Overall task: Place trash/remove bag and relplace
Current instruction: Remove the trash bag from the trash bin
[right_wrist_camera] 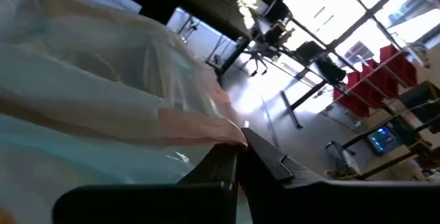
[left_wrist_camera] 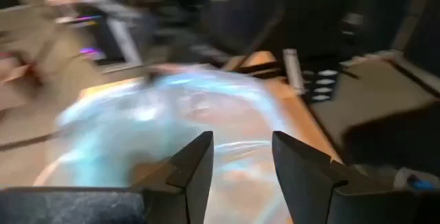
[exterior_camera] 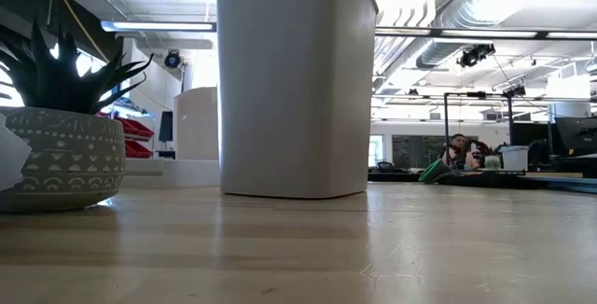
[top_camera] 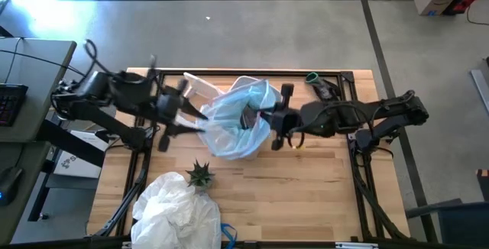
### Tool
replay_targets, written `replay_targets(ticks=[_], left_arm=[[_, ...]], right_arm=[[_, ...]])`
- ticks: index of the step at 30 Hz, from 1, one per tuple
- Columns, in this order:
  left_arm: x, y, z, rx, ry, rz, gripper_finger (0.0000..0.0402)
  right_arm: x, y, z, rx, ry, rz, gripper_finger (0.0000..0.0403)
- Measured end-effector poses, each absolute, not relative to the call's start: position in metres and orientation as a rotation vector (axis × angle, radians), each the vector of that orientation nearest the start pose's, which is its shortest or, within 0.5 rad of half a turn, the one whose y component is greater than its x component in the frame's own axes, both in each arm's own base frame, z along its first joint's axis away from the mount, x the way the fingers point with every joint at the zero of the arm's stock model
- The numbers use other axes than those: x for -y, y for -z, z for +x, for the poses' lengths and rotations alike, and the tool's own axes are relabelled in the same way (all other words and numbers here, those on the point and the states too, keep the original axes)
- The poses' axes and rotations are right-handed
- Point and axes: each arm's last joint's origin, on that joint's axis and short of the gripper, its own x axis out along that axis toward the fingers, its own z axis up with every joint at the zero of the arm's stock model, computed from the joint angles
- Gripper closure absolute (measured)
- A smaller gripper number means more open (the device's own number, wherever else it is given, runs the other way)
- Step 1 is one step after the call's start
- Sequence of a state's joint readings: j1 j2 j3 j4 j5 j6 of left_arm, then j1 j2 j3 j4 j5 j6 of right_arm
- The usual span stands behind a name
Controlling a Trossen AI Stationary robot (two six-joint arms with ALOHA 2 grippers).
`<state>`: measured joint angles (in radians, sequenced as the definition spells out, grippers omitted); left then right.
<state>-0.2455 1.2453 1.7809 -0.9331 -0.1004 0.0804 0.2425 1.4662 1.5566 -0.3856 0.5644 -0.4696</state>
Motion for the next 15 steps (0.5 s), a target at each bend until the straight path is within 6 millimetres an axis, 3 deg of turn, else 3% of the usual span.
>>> replay_targets(ticks=[5,12,15], left_arm=[[0.032,-0.492,0.186,-0.433,-0.027,0.093,0.0266],[0.003,-0.472,0.203,-0.602,-0.129,-0.109,0.0266],[-0.009,-0.453,0.215,-0.684,-0.159,-0.185,0.0266]], right_arm=[[-0.081,-0.416,0.308,-0.368,0.151,-0.583,0.0403],[-0.094,-0.416,0.304,-0.355,0.08,-0.583,0.0403],[-0.095,-0.416,0.304,-0.355,0.08,-0.584,0.0403]])
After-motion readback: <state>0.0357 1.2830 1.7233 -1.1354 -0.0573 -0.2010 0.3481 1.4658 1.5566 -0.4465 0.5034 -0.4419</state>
